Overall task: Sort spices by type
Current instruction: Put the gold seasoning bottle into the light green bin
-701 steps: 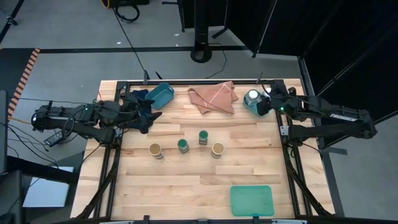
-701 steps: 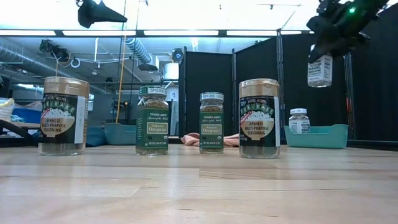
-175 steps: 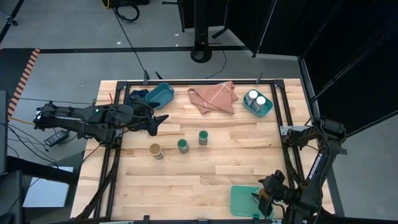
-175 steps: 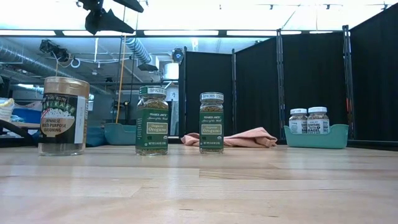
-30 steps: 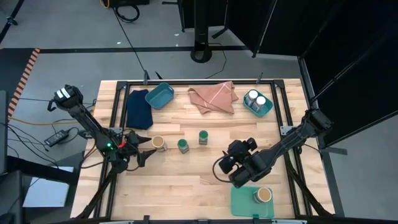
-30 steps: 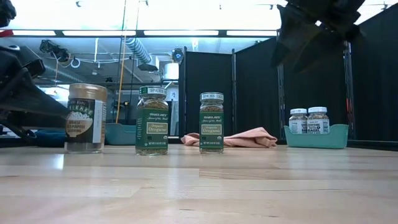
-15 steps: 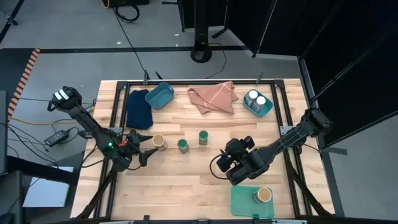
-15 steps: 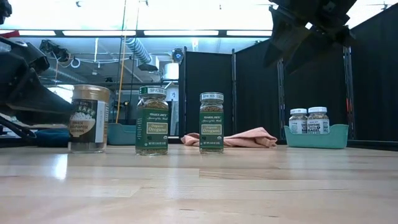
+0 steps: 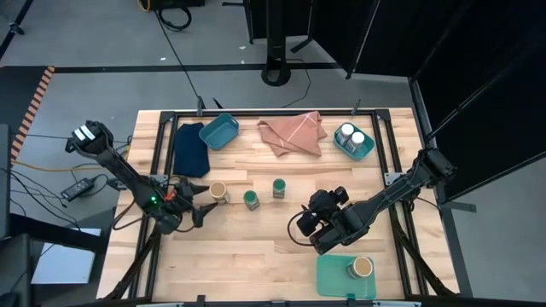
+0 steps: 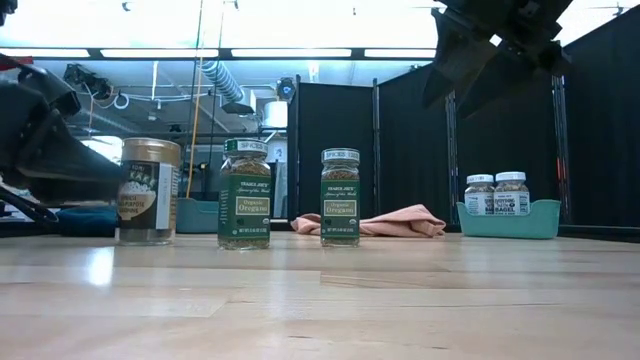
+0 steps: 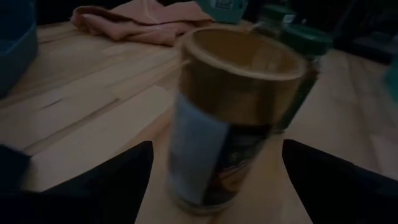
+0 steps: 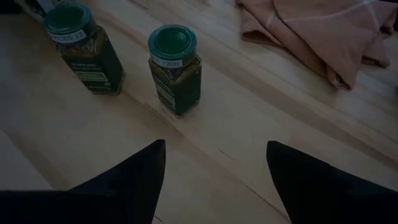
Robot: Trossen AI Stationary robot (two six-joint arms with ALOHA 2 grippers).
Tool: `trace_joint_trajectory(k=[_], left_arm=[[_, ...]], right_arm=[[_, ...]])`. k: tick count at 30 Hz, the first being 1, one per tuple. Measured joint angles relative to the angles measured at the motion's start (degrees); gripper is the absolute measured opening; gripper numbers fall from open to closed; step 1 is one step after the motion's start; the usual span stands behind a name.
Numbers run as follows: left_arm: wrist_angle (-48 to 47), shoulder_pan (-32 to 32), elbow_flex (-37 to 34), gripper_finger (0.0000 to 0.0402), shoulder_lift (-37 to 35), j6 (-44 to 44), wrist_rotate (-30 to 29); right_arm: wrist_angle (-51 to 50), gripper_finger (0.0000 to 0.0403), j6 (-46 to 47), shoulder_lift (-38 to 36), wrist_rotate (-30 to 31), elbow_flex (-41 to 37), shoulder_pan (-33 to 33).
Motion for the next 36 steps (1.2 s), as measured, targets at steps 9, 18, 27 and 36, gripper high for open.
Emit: trace_joint_trajectory(k=[9, 18, 27, 36], left_arm=[[4.6, 0.0, 0.0, 0.0363, 3.4, 5.4, 1.4], [8.3, 5.5, 0.0, 0.0363, 4.0, 13.2, 7.0], [9.3, 12.6, 0.0, 0.0363, 4.0, 20.4, 12.8], [13.1, 15.6, 0.0, 0.0363, 4.0, 25.4, 15.6]], right_arm=[[0.4, 0.0286, 0.0, 0.0, 0.0, 0.0, -0.3], [1.6, 0.0286, 0.0, 0.0, 0.0, 0.0, -0.7], [2.9, 0.0286, 0.0, 0.0, -0.1, 0.0, -0.6], [3.3, 0.0286, -1.3, 0.0, 0.0, 0.0, -0.7]])
